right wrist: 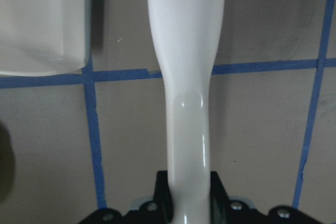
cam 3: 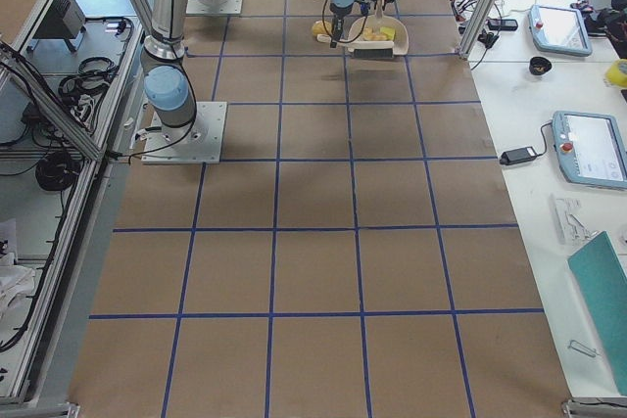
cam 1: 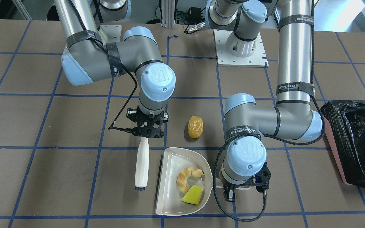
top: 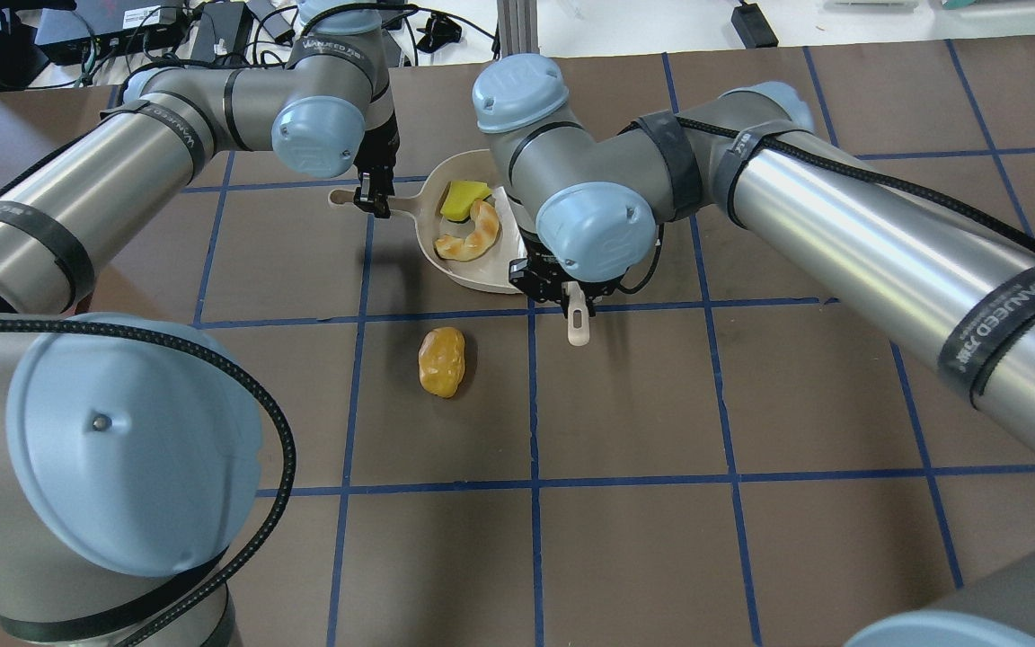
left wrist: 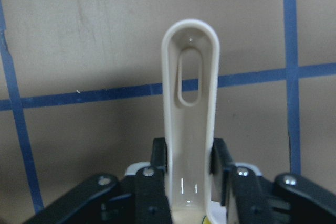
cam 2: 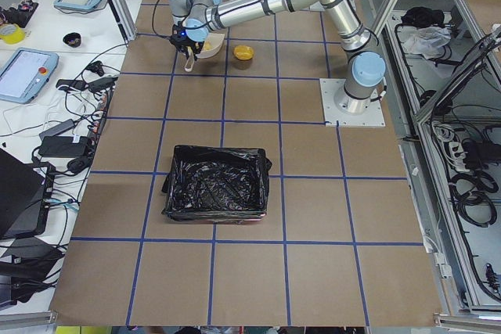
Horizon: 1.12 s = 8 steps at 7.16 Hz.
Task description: Sweep and dump trash into bin
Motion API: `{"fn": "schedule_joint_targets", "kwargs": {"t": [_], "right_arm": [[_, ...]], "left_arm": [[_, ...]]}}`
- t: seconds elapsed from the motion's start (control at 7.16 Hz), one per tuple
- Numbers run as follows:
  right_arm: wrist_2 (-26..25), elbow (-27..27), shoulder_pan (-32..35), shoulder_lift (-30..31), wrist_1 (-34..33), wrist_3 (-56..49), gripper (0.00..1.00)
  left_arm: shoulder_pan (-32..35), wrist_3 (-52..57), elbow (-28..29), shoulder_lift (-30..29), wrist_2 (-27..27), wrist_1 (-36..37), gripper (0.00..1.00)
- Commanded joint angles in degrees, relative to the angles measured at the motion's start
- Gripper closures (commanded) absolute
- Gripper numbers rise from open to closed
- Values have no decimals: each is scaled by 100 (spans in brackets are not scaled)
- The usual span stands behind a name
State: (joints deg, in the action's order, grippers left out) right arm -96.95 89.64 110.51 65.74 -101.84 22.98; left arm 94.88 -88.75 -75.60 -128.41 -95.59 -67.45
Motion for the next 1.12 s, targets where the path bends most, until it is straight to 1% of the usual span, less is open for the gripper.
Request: {"fn": "schedule_joint_targets", "kwargs": {"t": [0.0, 0.14, 0.28, 0.42, 0.56, 0.7, 0.84, 0.98], "right_arm": [[305, 237, -354, 271, 41, -302, 86], [352, 255, -399, 404, 58, -320, 86], [404, 299, -355, 431, 59, -216, 86], [579, 369, -312, 475, 59, 63, 86], [676, 378, -294, 597, 111, 136, 86], [686, 378, -172, 677, 233, 250, 86], [677, 387, 64, 677, 243, 503, 86], [669, 387, 319, 677, 252, 671, 86]], "left_arm": [[-180, 77, 63, 184, -21, -65, 100], [-346, 121, 63, 333, -65, -301, 100], [-452, 165, 98, 508, -239, -669, 100], [-548, 252, 90, 684, -432, -1012, 100], [-654, 227, 63, 869, -704, -1207, 100], [-759, 210, -50, 1027, -1081, -1348, 100], [-926, 201, -225, 1142, -1163, -1471, 100], [-997, 209, -610, 1247, -1173, -1351, 100]]}}
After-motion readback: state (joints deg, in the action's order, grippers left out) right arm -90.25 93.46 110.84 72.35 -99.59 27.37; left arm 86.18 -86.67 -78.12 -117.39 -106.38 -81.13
